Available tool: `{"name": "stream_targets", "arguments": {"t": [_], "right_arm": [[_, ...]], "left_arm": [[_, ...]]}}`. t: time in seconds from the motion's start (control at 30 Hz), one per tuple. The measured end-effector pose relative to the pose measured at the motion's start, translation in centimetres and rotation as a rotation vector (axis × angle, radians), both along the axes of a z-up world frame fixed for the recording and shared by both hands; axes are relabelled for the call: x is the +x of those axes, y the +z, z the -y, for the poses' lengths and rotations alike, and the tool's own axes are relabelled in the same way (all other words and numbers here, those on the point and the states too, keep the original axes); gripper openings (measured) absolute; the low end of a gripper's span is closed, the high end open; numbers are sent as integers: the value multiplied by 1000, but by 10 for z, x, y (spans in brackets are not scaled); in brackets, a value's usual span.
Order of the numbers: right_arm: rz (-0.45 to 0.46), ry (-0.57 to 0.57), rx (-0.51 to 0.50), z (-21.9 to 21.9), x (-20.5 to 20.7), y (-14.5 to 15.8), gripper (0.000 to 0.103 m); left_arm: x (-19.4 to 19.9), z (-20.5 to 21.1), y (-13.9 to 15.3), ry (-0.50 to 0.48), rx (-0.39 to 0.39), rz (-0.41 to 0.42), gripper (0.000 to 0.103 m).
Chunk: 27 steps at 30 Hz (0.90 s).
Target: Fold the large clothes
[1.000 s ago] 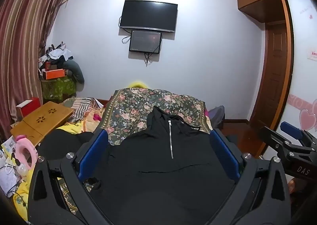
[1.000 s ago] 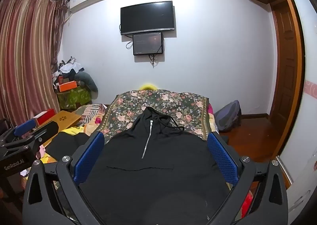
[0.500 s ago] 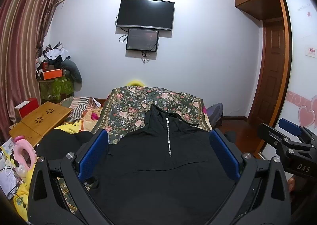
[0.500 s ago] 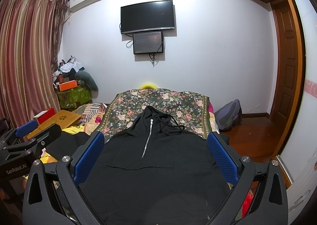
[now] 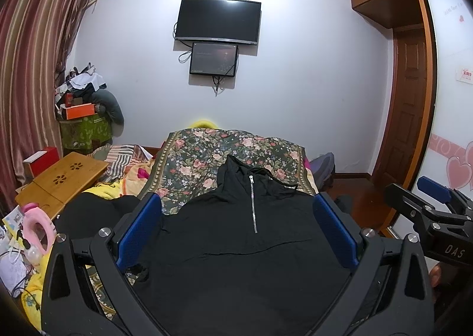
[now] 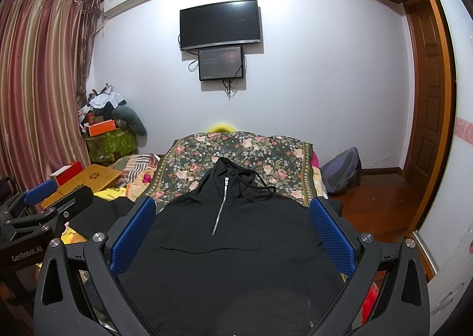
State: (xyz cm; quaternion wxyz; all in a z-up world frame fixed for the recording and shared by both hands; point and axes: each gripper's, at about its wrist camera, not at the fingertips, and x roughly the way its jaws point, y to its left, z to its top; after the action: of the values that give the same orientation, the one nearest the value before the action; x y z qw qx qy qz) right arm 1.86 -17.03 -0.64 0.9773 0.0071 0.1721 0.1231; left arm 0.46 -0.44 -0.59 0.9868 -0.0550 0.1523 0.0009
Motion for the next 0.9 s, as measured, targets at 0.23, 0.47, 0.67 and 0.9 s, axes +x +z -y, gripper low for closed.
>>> {"name": "stream_targets", "arguments": {"t": [0.23, 0.47, 0.67, 0.9], "right_arm": [[-3, 0, 1, 1, 0, 0, 103], [-3, 0, 3, 1, 1, 0, 103], [-4, 2, 0, 0, 0, -1, 103], [-5, 2, 2, 1, 1, -2, 103]], "left_arm": [[0, 0, 0, 1, 1, -1, 103], [0, -2, -3, 6, -7, -5, 103], [3, -3, -2, 6, -13, -11, 103], [3, -3, -3, 7, -14, -10, 103]]}}
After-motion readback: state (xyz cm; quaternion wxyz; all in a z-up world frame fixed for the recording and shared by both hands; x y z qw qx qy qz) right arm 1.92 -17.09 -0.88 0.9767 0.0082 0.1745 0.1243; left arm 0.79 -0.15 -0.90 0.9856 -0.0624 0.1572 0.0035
